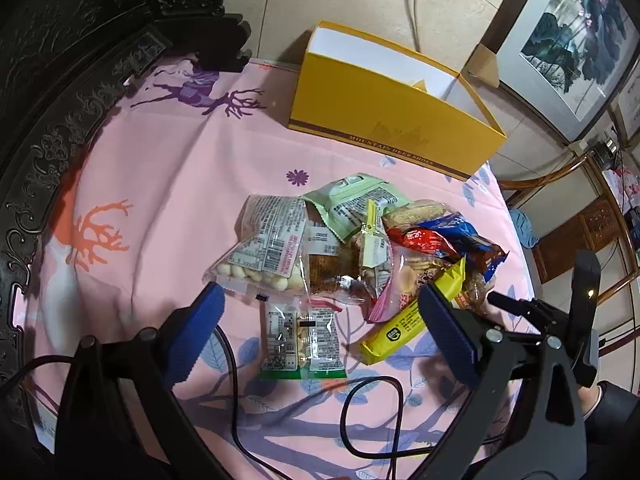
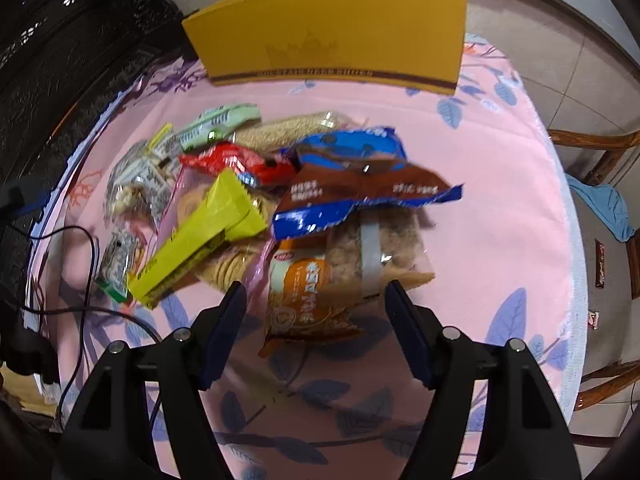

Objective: Organize snacks
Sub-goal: 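Move both open tools back to the snack pile, then grasp the orange square packet with the right tool while the left tool grasps the yellow bar, then carry both packets over the yellow box and open both tools, then move both open tools back to the snack pile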

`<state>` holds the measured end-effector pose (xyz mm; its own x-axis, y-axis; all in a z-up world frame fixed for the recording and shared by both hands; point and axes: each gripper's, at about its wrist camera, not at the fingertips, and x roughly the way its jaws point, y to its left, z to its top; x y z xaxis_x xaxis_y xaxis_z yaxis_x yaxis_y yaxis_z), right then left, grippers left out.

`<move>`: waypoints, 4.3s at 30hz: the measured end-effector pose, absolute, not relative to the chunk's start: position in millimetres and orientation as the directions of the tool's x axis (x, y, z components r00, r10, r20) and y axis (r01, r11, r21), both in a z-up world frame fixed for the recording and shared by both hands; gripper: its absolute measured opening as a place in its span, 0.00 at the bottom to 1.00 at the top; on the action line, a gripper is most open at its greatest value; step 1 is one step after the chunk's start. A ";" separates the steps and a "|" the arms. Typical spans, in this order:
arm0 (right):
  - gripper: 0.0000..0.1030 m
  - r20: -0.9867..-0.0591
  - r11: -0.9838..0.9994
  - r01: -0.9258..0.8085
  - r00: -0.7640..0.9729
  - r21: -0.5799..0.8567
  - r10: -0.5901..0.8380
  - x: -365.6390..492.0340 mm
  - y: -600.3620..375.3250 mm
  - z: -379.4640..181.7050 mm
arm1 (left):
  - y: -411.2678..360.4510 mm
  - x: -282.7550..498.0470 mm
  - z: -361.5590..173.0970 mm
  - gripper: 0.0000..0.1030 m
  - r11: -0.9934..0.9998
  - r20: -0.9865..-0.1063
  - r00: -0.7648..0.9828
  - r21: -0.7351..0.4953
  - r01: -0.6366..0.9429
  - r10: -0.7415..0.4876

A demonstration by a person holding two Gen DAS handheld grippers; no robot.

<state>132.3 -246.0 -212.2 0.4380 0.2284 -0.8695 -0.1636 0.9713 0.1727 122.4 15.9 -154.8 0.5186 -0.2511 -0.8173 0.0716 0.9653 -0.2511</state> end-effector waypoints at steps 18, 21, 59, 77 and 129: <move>0.47 -0.891 0.979 -0.160 0.415 0.127 0.183 110.4 -241.0 -225.7 | -24.5 120.3 -176.0 0.96 0.952 -0.846 0.457 -0.174 0.250 -0.274; 0.47 -0.895 0.979 -0.132 0.401 0.157 0.197 97.4 -249.5 -226.7 | -52.0 118.3 -178.9 0.95 0.919 -0.845 0.437 -0.147 0.367 -0.309; 0.47 -0.867 0.980 -0.106 0.458 0.167 0.197 75.2 -263.2 -201.5 | -72.7 121.3 -174.8 0.21 0.877 -0.833 0.439 -0.106 0.470 -0.336; 0.46 -0.704 0.973 -0.180 0.672 0.147 0.231 88.1 -263.6 -93.4 | -26.5 131.4 -84.9 0.21 0.902 -0.712 0.590 -0.144 0.408 -0.381; 0.89 -0.727 0.982 -0.122 0.661 0.143 0.188 217.7 -273.7 -89.9 | 17.2 235.1 -66.7 0.93 0.963 -0.647 0.724 -0.252 0.094 -0.240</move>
